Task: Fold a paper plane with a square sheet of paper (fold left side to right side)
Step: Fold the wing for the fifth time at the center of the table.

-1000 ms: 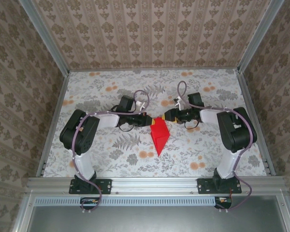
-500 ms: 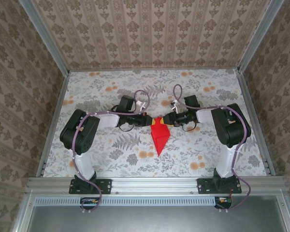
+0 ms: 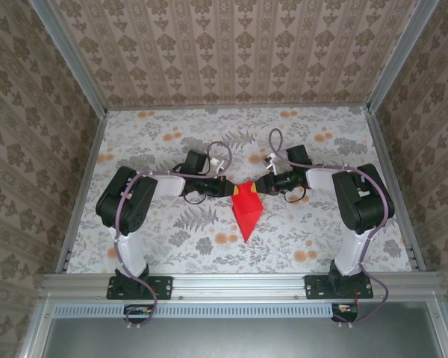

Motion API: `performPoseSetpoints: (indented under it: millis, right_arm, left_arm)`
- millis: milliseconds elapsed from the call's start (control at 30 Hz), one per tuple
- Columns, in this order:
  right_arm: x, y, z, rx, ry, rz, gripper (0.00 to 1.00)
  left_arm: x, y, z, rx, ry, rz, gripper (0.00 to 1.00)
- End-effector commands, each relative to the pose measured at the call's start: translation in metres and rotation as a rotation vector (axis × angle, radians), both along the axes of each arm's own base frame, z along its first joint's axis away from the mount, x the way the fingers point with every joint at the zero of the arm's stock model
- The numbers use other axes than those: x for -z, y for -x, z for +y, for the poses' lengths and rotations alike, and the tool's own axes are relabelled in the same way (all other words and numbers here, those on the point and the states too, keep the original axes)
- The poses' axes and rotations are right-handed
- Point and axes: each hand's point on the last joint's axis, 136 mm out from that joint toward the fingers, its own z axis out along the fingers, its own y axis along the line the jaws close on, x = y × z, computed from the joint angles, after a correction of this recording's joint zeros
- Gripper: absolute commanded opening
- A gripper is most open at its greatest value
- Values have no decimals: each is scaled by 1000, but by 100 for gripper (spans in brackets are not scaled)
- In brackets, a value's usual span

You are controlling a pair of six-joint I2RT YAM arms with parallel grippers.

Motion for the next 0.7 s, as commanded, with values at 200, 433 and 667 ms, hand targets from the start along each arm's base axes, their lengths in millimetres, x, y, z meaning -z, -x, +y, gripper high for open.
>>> performPoseSetpoints:
  millis: [200, 433, 667]
  right_arm:
    - [0, 1, -12, 86, 114, 95, 0]
    - [4, -1, -16, 221, 182, 218, 0]
    - [3, -4, -2, 332, 247, 286, 0]
  left_arm:
    - [-15, -16, 8, -27, -63, -83, 53]
    - [-43, -27, 53, -160, -288, -258, 76]
    - [-67, 23, 57, -84, -449, -398, 76]
